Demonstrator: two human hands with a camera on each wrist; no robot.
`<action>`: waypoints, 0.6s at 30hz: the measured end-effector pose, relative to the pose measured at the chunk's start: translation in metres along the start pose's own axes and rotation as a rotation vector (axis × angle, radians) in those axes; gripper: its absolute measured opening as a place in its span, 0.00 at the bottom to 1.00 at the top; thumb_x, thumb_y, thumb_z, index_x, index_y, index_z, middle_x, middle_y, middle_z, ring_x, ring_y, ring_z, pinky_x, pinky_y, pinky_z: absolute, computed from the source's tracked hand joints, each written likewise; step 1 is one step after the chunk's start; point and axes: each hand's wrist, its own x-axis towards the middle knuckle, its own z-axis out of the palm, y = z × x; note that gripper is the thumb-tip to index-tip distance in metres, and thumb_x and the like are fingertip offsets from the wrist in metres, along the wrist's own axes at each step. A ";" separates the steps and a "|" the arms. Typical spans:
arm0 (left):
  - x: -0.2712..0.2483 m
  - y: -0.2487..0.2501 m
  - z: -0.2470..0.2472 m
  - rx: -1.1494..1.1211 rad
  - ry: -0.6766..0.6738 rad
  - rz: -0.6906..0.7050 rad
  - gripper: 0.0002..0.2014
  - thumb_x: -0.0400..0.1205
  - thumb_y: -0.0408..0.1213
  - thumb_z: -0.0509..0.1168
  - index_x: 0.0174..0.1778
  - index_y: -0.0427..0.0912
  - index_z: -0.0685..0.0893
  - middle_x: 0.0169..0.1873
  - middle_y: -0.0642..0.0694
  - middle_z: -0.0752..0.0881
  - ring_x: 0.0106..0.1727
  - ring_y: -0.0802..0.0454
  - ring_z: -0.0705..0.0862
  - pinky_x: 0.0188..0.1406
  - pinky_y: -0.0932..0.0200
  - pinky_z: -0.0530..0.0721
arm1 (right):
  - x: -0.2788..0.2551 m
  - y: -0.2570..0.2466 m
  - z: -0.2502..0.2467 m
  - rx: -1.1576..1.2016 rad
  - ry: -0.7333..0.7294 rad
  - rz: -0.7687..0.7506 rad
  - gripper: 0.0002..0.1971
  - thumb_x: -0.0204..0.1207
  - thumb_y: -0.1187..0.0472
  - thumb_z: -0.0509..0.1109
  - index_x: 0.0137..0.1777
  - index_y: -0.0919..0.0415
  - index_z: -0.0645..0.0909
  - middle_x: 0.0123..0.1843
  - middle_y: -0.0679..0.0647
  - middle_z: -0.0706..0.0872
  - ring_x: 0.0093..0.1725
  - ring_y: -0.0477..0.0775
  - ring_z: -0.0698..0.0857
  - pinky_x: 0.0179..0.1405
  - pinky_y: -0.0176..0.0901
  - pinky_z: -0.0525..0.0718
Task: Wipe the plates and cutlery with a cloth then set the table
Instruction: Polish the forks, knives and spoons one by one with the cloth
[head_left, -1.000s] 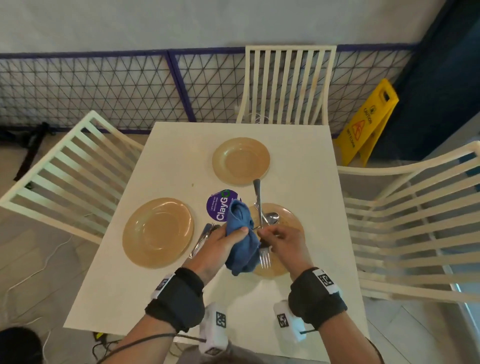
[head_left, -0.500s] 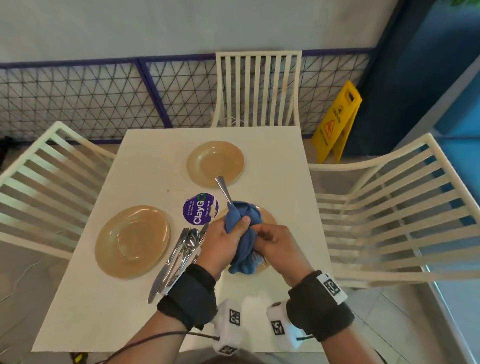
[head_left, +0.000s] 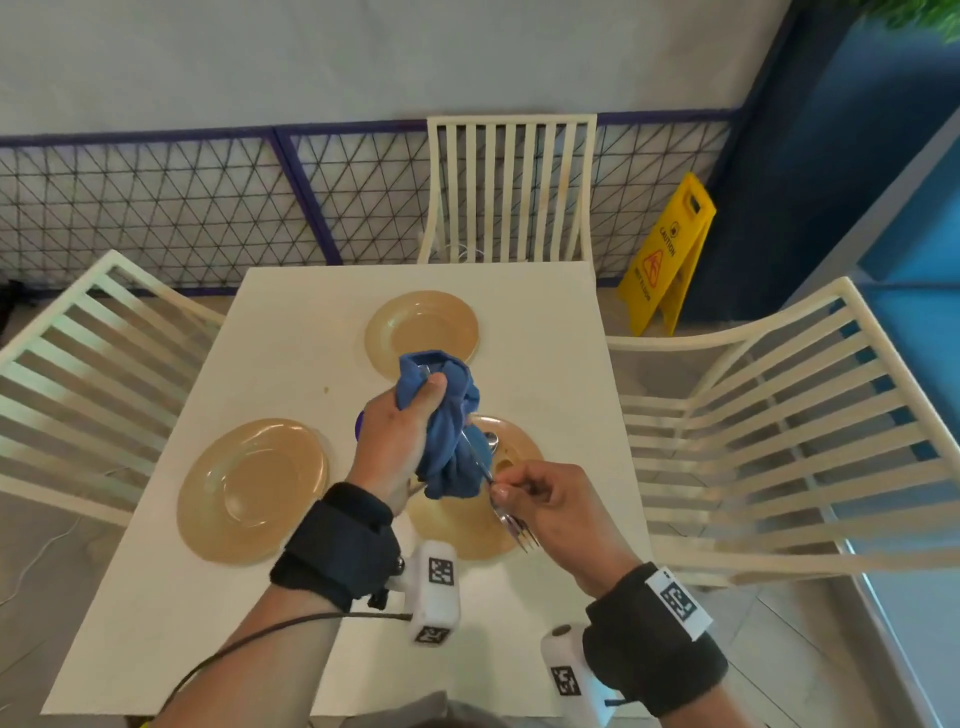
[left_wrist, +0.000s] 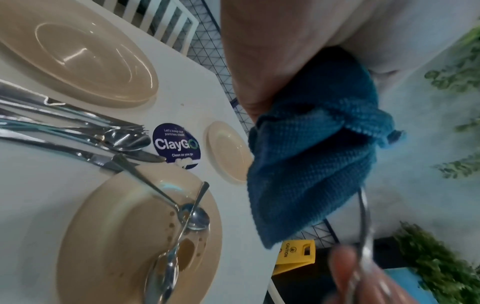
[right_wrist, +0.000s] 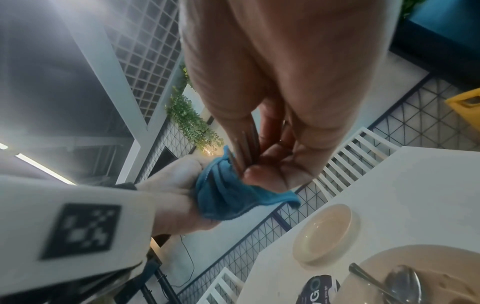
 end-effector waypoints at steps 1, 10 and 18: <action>0.002 0.002 0.001 0.006 -0.010 0.010 0.12 0.86 0.44 0.70 0.55 0.39 0.90 0.48 0.40 0.94 0.54 0.42 0.93 0.65 0.38 0.87 | -0.001 0.000 -0.002 0.007 0.002 0.003 0.05 0.80 0.66 0.75 0.45 0.60 0.91 0.36 0.47 0.90 0.36 0.39 0.86 0.40 0.30 0.83; -0.020 -0.030 0.022 0.077 -0.113 -0.010 0.13 0.86 0.45 0.69 0.59 0.39 0.89 0.51 0.41 0.94 0.54 0.44 0.93 0.61 0.41 0.89 | 0.011 0.006 0.008 0.029 0.176 -0.030 0.07 0.77 0.69 0.72 0.40 0.62 0.90 0.38 0.66 0.90 0.35 0.55 0.85 0.38 0.57 0.86; -0.014 -0.031 -0.008 0.618 -0.306 0.251 0.07 0.85 0.49 0.69 0.52 0.50 0.87 0.43 0.53 0.91 0.46 0.59 0.89 0.47 0.59 0.86 | 0.017 0.002 -0.006 -0.153 0.278 -0.042 0.05 0.78 0.61 0.75 0.46 0.51 0.92 0.41 0.45 0.93 0.41 0.45 0.90 0.44 0.44 0.90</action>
